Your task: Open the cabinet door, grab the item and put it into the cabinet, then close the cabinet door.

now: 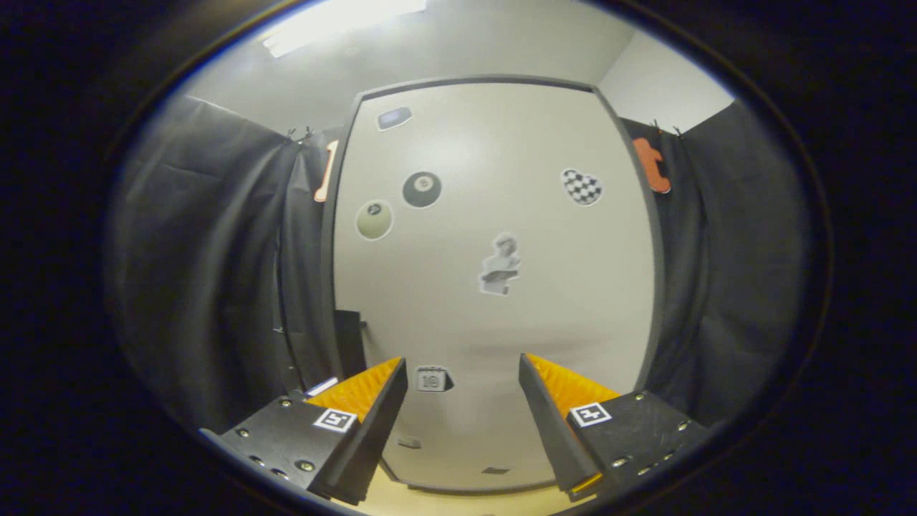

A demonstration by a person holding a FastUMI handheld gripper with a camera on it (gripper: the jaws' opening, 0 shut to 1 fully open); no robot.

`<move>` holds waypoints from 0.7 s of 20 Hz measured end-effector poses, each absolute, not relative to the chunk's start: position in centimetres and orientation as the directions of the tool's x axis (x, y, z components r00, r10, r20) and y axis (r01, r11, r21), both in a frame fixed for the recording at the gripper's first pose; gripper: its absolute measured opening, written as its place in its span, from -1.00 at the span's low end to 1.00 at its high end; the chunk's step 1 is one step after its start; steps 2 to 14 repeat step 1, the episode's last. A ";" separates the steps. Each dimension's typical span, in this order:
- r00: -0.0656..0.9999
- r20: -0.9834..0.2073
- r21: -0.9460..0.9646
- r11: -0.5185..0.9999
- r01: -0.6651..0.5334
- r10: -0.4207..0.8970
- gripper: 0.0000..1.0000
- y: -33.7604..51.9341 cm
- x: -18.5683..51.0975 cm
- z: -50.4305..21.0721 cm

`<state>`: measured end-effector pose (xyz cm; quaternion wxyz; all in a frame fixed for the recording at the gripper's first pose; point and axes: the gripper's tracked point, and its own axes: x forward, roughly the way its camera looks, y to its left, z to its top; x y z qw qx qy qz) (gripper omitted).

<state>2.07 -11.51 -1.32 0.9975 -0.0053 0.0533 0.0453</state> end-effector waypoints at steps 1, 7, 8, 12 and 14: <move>0.993 -0.104 -0.023 0.998 -0.063 0.060 0.85 -13.1 2.0 -1.1; 0.993 -0.104 -0.023 0.998 -0.063 0.060 0.85 -13.1 2.0 -1.1; 0.993 -0.104 -0.023 0.998 -0.063 0.060 0.85 -13.1 2.0 -1.1; 0.993 -0.104 -0.023 0.998 -0.063 0.060 0.85 -13.1 2.0 -1.1; 0.993 -0.104 -0.023 0.998 -0.063 0.060 0.85 -13.1 2.0 -1.1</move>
